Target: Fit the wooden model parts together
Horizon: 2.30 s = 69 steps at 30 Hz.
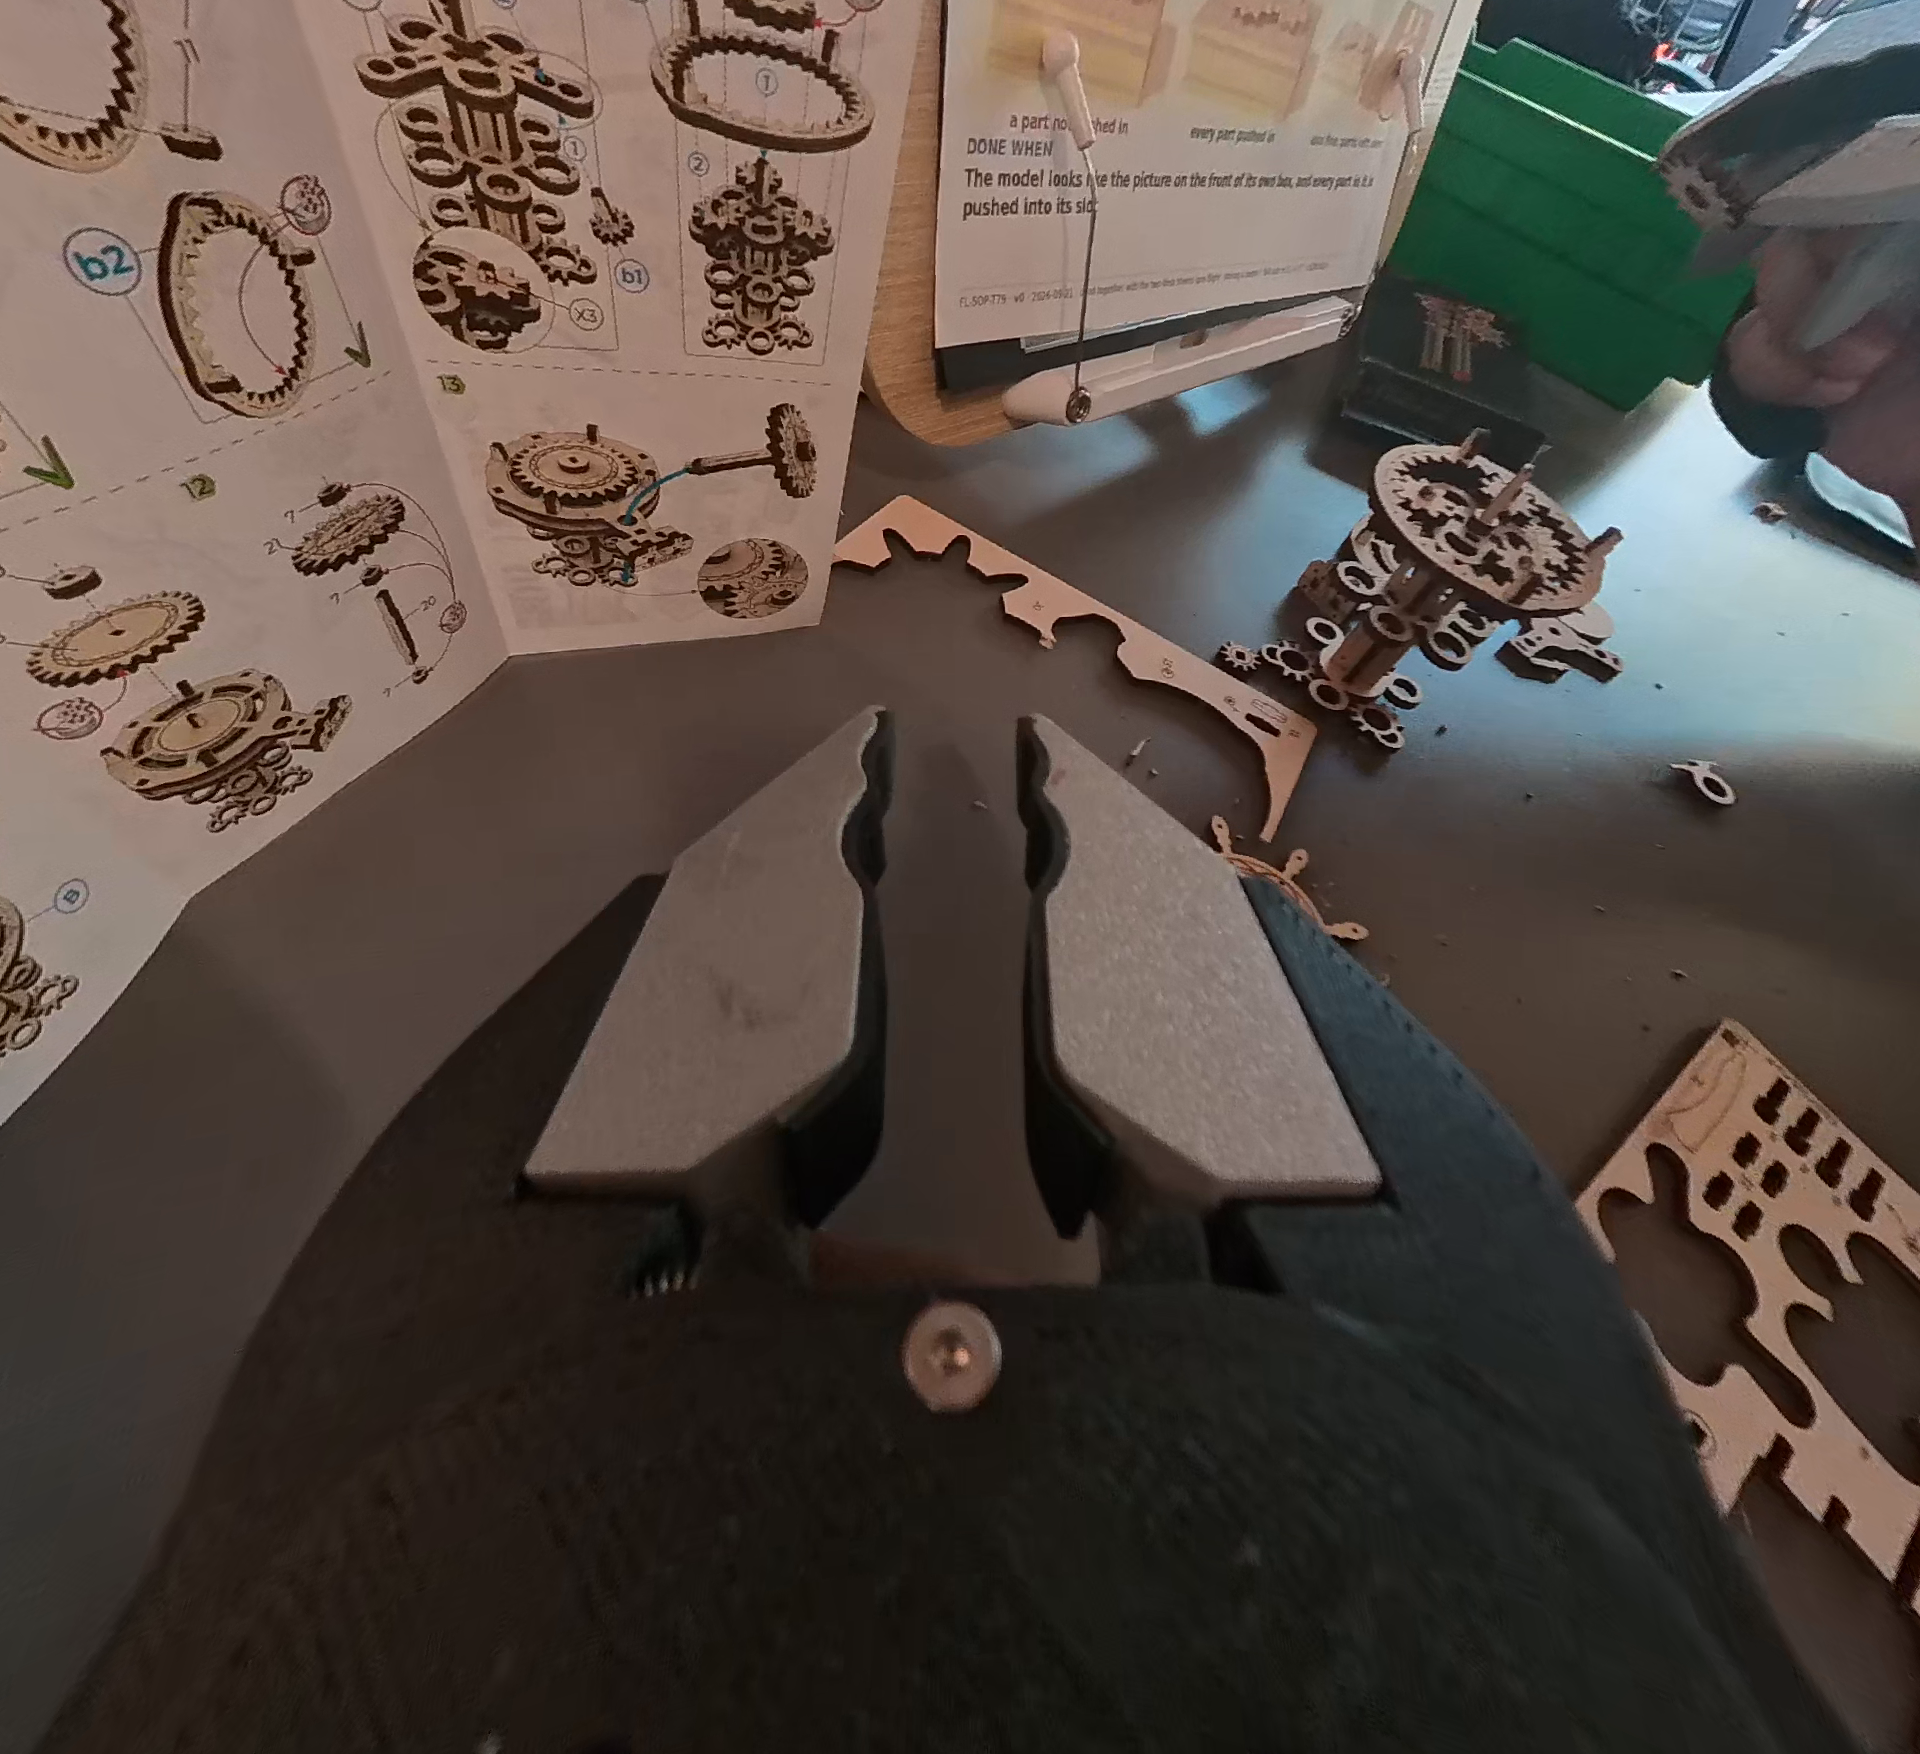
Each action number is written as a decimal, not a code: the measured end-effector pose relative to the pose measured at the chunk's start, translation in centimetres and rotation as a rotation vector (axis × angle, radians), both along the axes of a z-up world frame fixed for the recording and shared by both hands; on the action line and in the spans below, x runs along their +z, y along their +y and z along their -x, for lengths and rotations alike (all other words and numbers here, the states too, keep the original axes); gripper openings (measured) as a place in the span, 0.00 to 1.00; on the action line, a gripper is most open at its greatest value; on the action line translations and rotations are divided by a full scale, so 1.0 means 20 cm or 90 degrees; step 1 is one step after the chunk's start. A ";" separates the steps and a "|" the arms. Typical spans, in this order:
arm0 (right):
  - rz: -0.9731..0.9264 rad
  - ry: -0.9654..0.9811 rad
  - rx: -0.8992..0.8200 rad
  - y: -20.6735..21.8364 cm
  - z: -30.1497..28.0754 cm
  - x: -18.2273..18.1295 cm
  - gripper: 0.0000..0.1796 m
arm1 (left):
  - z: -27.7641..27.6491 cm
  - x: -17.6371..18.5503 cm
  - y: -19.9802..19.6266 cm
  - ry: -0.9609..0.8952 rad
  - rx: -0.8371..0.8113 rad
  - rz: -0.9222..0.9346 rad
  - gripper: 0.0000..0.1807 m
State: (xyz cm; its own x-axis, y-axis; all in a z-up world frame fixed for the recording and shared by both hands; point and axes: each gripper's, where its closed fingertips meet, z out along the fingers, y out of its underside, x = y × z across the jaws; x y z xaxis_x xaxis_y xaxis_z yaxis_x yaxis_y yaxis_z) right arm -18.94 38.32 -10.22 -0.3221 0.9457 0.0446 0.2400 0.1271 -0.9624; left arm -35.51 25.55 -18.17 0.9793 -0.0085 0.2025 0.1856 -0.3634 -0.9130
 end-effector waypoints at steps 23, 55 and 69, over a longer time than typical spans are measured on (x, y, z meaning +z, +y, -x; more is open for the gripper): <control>0.001 -0.007 0.006 -0.01 0.00 -0.01 0.11 | 0.02 0.00 0.00 -0.003 0.007 0.000 0.12; -0.198 -0.217 0.238 -0.26 -0.32 -0.37 0.12 | 0.08 0.06 -0.02 0.116 0.013 -0.029 0.13; -0.204 -0.299 0.317 -0.44 -0.30 -0.61 0.12 | 0.12 0.04 -0.02 0.188 0.023 -0.027 0.13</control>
